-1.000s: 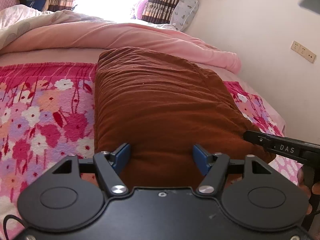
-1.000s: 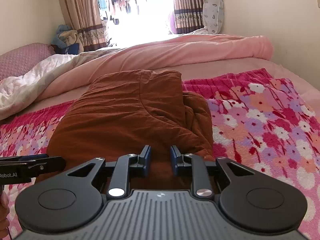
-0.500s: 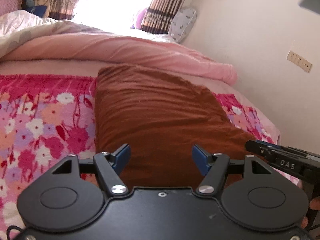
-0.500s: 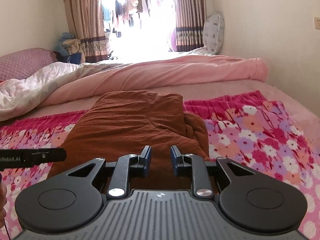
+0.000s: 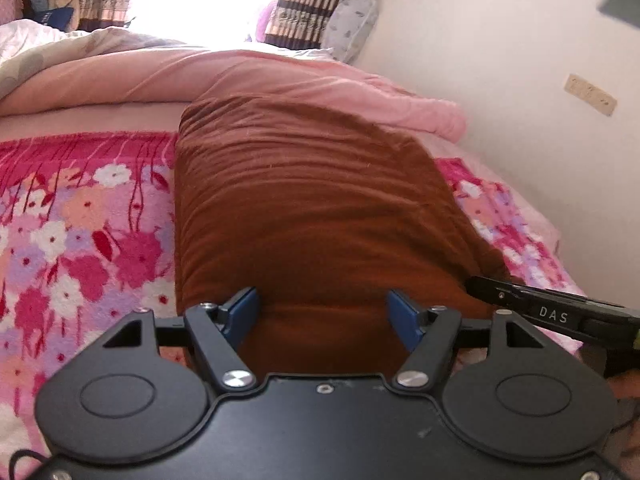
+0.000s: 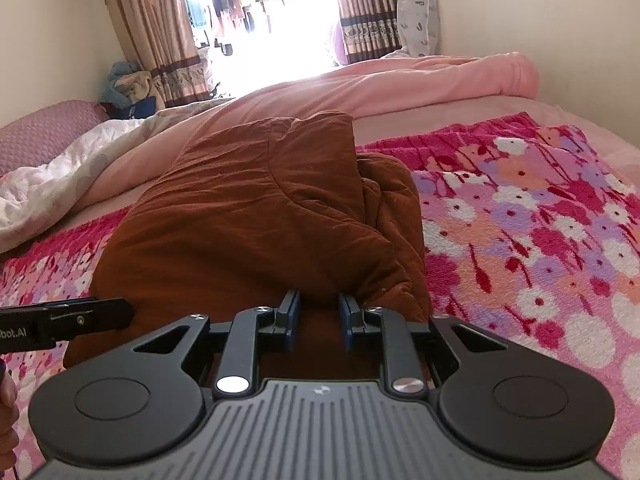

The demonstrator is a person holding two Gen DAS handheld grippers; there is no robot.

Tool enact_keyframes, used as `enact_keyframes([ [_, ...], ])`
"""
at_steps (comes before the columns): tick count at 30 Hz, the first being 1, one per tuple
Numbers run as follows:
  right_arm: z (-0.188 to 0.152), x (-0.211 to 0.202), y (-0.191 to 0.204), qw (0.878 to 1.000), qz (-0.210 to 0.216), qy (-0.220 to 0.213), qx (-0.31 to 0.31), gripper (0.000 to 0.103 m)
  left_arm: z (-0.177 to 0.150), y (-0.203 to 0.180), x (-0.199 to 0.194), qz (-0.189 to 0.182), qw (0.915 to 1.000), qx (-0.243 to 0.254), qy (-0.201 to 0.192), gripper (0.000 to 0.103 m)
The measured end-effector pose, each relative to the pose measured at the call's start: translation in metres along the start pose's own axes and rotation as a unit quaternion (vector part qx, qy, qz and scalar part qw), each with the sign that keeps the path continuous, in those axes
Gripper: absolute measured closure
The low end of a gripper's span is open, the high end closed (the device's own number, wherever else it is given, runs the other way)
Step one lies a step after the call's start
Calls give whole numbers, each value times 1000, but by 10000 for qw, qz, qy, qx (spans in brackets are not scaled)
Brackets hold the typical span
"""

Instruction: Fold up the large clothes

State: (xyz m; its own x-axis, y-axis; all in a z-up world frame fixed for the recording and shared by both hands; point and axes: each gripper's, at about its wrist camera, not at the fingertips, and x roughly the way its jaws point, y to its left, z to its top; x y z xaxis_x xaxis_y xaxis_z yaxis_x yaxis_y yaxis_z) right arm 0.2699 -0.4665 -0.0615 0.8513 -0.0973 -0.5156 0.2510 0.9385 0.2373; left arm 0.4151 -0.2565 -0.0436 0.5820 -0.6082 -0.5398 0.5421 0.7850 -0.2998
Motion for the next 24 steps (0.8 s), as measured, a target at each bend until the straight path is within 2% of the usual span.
enact_keyframes([
  [3, 11, -14, -11, 9989, 435, -122, 143, 68, 11, 22, -19, -102, 9994, -285, -159, 23],
  [5, 24, -25, -32, 9933, 950, -312, 582, 42, 18, 46, -28, -115, 9980, -552, -272, 22],
  [6, 30, -28, -43, 9894, 1118, -408, 830, 18, 20, 60, -30, -118, 9966, -754, -301, 21],
  [7, 37, -29, -57, 9848, 1251, -498, 1099, 6, 21, 75, -30, -168, 9944, -1000, -294, 20],
  [9, 46, -21, -82, 9775, 1472, -480, 1431, 6, 19, 106, -24, -442, 9863, -1585, -150, 19],
  [11, 48, -2, -106, 9675, 1710, -171, 1855, 6, 13, 134, -12, -658, 9730, -2210, 35, 19],
  [14, 38, 38, -143, 9358, 2271, 341, 2676, 6, 3, 160, 9, -875, 9575, -2737, 246, 19],
  [16, 28, 62, -161, 9123, 2576, 561, 3134, 6, 0, 168, 23, -986, 9510, -2911, 340, 19],
  [19, 17, 88, -173, 8843, 2968, 721, 3531, 7, 0, 174, 38, -1128, 9455, -3025, 415, 19],
  [22, 15, 108, -175, 8691, 3206, 788, 3683, 6, 3, 177, 49, -1317, 9413, -3090, 338, 18],
  [24, 19, 119, -174, 8639, 3351, 868, 3658, 7, 7, 178, 56, -1442, 9389, -3105, 347, 17],
])
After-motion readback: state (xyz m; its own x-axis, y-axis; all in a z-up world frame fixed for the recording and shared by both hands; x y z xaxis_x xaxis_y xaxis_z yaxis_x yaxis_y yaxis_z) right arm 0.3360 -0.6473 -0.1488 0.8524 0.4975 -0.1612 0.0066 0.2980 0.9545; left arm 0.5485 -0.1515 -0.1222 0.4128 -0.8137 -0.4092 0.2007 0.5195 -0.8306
